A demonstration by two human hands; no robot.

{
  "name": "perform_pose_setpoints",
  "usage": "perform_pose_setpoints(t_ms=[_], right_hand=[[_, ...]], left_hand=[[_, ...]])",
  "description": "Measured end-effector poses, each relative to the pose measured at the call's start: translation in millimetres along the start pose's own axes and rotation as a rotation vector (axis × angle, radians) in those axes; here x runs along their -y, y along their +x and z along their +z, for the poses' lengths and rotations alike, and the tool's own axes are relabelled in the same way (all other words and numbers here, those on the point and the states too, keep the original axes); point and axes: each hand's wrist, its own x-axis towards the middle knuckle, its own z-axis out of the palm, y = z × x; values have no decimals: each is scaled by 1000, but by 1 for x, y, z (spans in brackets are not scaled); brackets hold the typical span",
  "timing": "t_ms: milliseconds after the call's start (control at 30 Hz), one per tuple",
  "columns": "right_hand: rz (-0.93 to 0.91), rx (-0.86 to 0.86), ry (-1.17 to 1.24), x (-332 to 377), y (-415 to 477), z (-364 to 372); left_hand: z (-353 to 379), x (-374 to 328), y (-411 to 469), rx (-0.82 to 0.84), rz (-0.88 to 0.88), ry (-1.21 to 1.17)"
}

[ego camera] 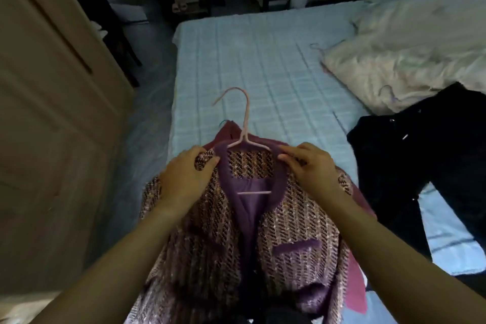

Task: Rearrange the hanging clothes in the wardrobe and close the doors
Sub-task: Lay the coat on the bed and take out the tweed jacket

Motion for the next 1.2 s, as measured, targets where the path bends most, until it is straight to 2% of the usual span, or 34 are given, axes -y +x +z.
perform_pose_setpoints(t_ms=[233,367,400,467,500,567,700,800,967,1200], right_hand=[[-46,151,51,-53,80,50],[57,283,17,-91,105,88],[98,372,-3,-102,111,99],[114,657,-131,-118,120,121],[70,805,-224,-122,122,129],[-18,958,-319,-124,119,140],[-136,984,-326,-119,96,144],[-144,915,-261,-113,75,137],[-233,814,-329,-99,41,113],[-249,819,-245,-19,5,91]], left_hand=[[33,17,72,-75,-150,166],[69,34,109,10,-241,246],[78,36,113,60,-287,253],[95,41,113,170,-365,305],[102,41,109,211,-378,337],[112,43,94,256,-355,420],[116,50,59,282,-368,443],[118,51,30,243,-377,438],[118,38,-14,195,-339,357],[72,38,-70,11,-380,286]])
